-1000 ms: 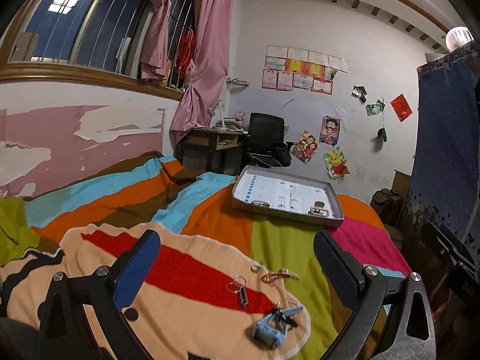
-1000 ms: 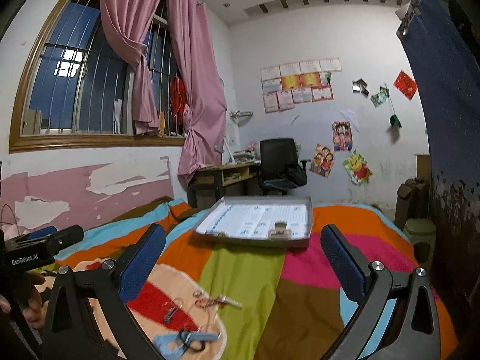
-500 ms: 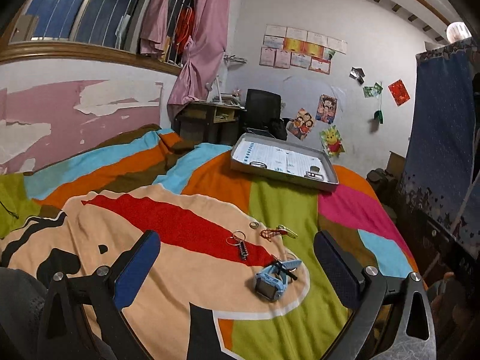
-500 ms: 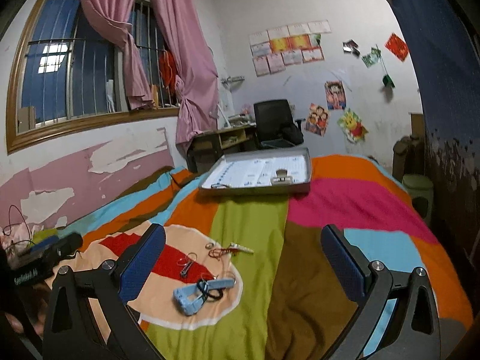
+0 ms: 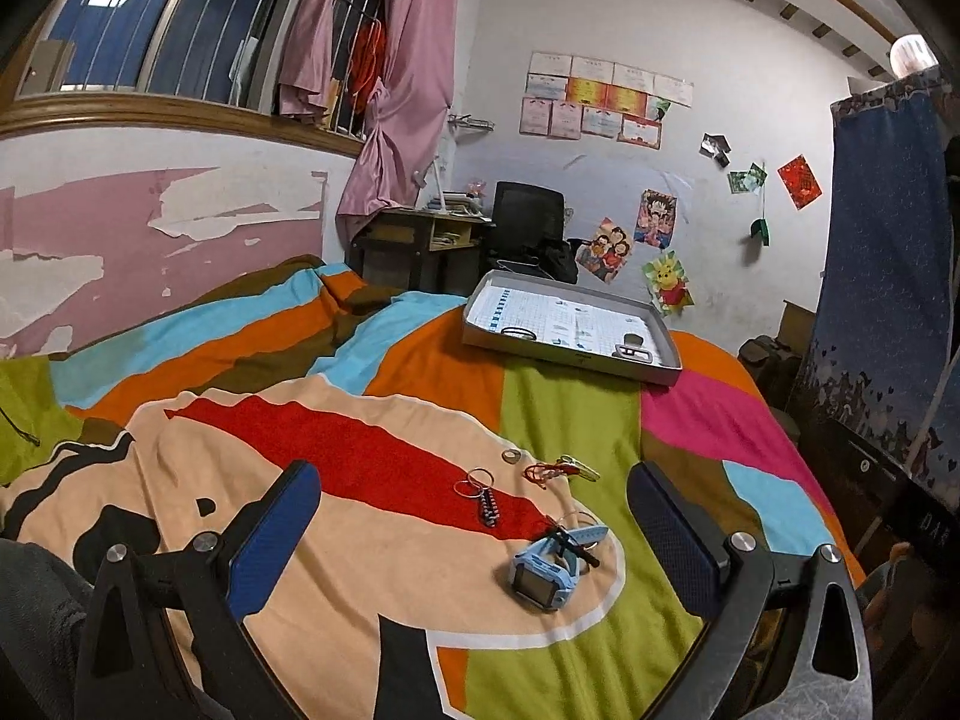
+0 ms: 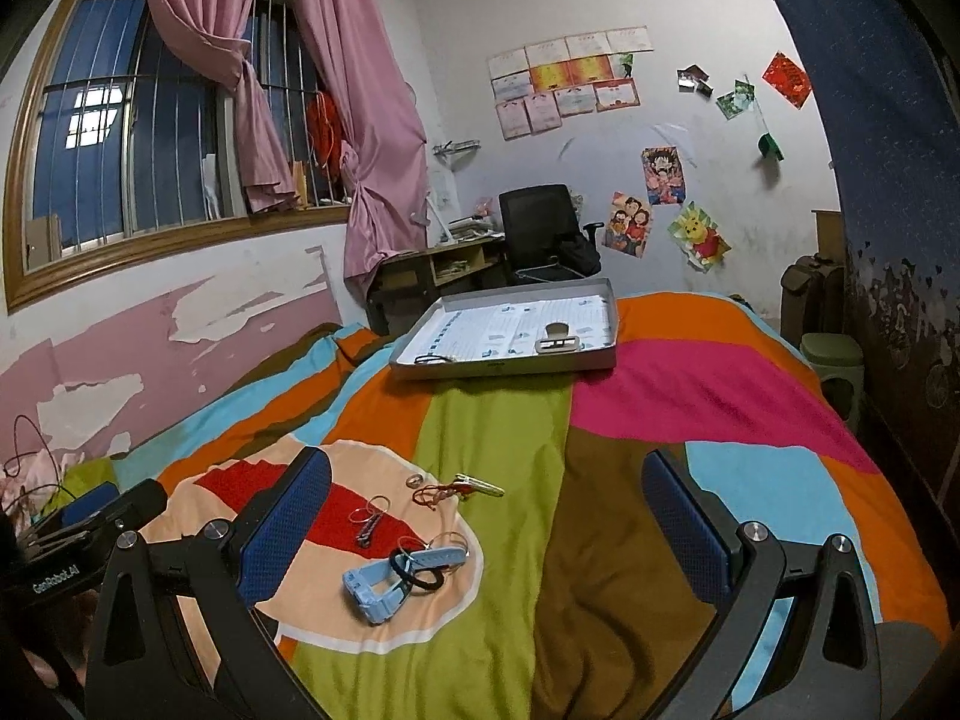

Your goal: Organize jewelry

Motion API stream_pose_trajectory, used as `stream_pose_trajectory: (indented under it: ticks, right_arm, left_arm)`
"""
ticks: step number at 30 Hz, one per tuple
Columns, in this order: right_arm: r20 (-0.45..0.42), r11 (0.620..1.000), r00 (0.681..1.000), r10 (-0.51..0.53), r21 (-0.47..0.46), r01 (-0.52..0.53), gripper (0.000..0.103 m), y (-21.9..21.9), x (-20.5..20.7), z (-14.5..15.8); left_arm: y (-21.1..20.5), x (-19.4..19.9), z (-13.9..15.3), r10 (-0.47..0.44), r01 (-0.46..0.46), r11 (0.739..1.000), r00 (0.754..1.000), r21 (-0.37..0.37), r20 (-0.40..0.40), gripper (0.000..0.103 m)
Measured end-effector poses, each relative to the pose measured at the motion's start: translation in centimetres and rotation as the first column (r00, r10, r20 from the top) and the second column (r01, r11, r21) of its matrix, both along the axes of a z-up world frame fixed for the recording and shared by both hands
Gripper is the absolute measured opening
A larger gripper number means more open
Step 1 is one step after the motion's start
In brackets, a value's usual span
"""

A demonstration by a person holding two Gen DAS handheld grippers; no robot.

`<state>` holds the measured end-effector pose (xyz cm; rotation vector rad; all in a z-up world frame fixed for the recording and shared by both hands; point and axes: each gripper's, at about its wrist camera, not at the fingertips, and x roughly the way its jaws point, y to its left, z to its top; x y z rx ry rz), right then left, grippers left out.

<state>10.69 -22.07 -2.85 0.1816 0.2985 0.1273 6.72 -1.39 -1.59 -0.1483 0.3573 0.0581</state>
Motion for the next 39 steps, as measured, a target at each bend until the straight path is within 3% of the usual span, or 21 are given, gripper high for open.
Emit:
stream_pose_trajectory:
  ticks: [13,22,29,39]
  right_arm:
    - [-0.026,0.999,0.999,0.044,-0.021,-0.044,0.102,-0.3,4.6,0.9]
    - [-0.085,0.997,0.994,0.075,-0.025,-0.077,0.102,-0.4,11.2,1.0]
    - [-0.122,0.991,0.987,0.101,-0.075,-0.11,0.102,0.5,17.1,0.2]
    - [-0.254,0.955,0.948,0.192,-0.173,-0.239,0.102,2.2,23.1,-3.8]
  left_arm:
    - [0.9,4.8,0.9,0.057,-0.058,0.998,0.998,-0.009,-0.019,0.103]
    - [3.3,12.3,1.1,0.037,-0.04,0.999,0.994,-0.031,-0.105,0.103]
    - [5.3,18.4,-1.2,-0.049,0.043,0.999,0.973,-0.034,-0.224,0.103]
    - [5.9,22.8,-5.9,-0.124,0.11,0.992,0.932,-0.059,-0.341,0.103]
